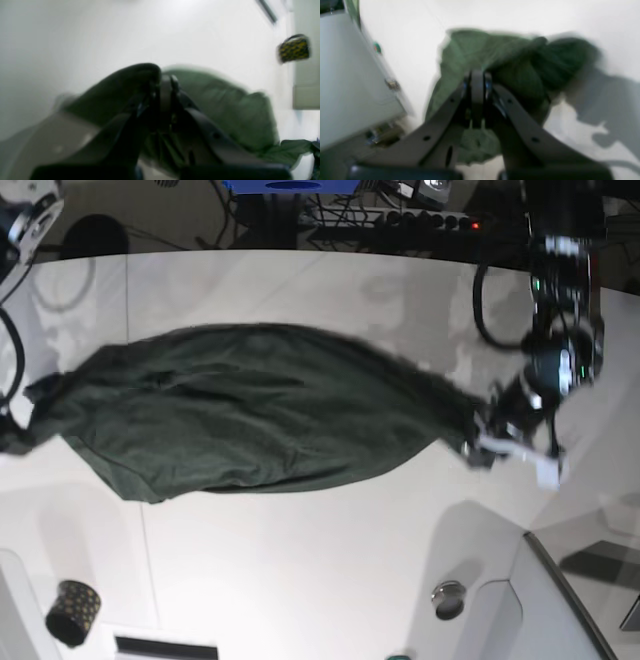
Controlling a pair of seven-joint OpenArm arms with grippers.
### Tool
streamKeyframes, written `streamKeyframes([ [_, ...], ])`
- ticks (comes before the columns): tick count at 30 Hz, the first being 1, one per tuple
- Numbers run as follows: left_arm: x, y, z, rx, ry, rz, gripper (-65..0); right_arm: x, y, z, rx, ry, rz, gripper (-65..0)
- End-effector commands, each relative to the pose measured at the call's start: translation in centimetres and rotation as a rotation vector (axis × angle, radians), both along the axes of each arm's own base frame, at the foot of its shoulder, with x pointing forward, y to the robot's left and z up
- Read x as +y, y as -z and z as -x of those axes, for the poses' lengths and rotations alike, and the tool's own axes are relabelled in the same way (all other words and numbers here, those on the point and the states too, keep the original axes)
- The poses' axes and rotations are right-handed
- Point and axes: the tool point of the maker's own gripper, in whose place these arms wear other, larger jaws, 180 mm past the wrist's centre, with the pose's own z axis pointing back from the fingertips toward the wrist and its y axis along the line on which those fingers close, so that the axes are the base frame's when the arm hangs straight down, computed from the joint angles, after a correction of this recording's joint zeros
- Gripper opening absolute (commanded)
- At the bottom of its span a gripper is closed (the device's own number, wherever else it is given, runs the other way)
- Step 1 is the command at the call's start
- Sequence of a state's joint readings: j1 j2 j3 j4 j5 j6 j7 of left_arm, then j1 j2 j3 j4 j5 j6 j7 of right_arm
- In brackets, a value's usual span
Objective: Layout the t-shirt on the table in an organized manner, then fold the t-shirt properly
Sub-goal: 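Lift the shirt with both grippers and shake it open in the air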
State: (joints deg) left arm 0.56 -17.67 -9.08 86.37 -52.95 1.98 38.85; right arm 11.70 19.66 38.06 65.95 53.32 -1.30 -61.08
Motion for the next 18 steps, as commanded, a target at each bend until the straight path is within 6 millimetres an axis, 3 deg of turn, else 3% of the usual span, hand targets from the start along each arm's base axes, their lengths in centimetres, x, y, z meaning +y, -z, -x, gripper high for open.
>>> streamKeyframes([
  [1,0.4,-3.5,-2.9,-0.096,0.003,-0.002,-65.0,-1.8,-3.8,-2.9,-0.098,0.01,0.056,-64.8],
  [4,-0.2,-9.6,-8.5,-0.2,0.036,-0.007,-65.0,-2.9,-10.2,-8.0,-0.246,0.001,0.128,-64.8],
  [7,-0.8,-15.5,-12.8,-0.286,0.056,0.001,-65.0,-4.4,-18.0,-11.4,-0.407,0.018,0.169,-64.8],
  [10,-0.3,-20.5,-15.2,-0.383,0.037,0.046,-65.0,-5.7,-25.4,-12.4,-0.573,-0.046,0.269,-65.0],
  [13,1.5,-24.7,-15.5,-0.485,-0.008,0.168,-65.0,-6.7,-30.9,-11.3,-0.714,-0.106,0.412,-65.0],
  [15,2.7,-26.8,-14.8,-0.554,-0.035,0.242,-65.0,-7.3,-32.9,-10.1,-0.761,-0.114,0.469,-65.0],
  [16,3.0,-27.8,-14.4,-0.588,-0.039,0.266,-65.0,-7.6,-32.8,-9.4,-0.76,-0.121,0.49,-65.0],
  [18,3.5,-27.1,-13.0,-0.597,-0.05,0.3,-65.0,-8.1,-31.3,-7.3,-0.749,-0.116,0.499,-65.0],
])
